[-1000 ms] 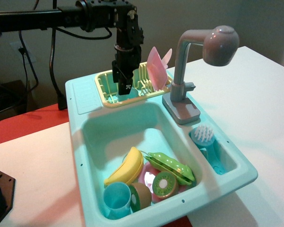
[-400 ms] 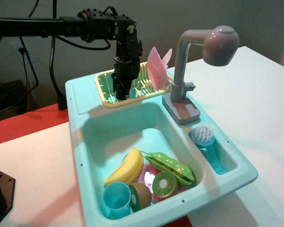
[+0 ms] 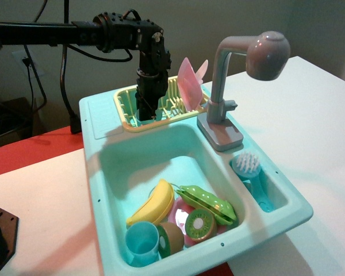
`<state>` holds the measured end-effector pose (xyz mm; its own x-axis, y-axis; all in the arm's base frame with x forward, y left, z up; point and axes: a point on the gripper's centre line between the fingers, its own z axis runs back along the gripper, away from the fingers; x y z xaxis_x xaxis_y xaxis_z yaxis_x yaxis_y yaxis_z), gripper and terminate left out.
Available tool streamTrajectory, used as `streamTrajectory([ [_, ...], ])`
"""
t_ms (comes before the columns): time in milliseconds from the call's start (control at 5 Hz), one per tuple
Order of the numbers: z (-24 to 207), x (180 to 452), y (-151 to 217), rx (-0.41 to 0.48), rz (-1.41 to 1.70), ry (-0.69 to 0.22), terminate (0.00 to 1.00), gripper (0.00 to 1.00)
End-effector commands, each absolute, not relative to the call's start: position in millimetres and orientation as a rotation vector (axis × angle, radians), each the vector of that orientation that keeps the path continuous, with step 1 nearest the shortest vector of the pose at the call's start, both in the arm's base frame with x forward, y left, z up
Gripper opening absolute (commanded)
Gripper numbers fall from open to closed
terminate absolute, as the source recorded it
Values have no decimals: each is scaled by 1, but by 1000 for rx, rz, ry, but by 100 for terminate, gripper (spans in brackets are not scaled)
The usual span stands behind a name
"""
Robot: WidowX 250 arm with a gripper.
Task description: Put cup from drying rack to sink
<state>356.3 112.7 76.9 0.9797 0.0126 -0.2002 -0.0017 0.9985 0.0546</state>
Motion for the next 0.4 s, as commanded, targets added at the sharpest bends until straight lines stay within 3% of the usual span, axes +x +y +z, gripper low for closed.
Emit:
streamTrajectory([
  [0, 133, 360, 113, 75, -10, 72, 0, 0],
  [200, 173, 367, 115, 68, -19, 2, 0, 0],
])
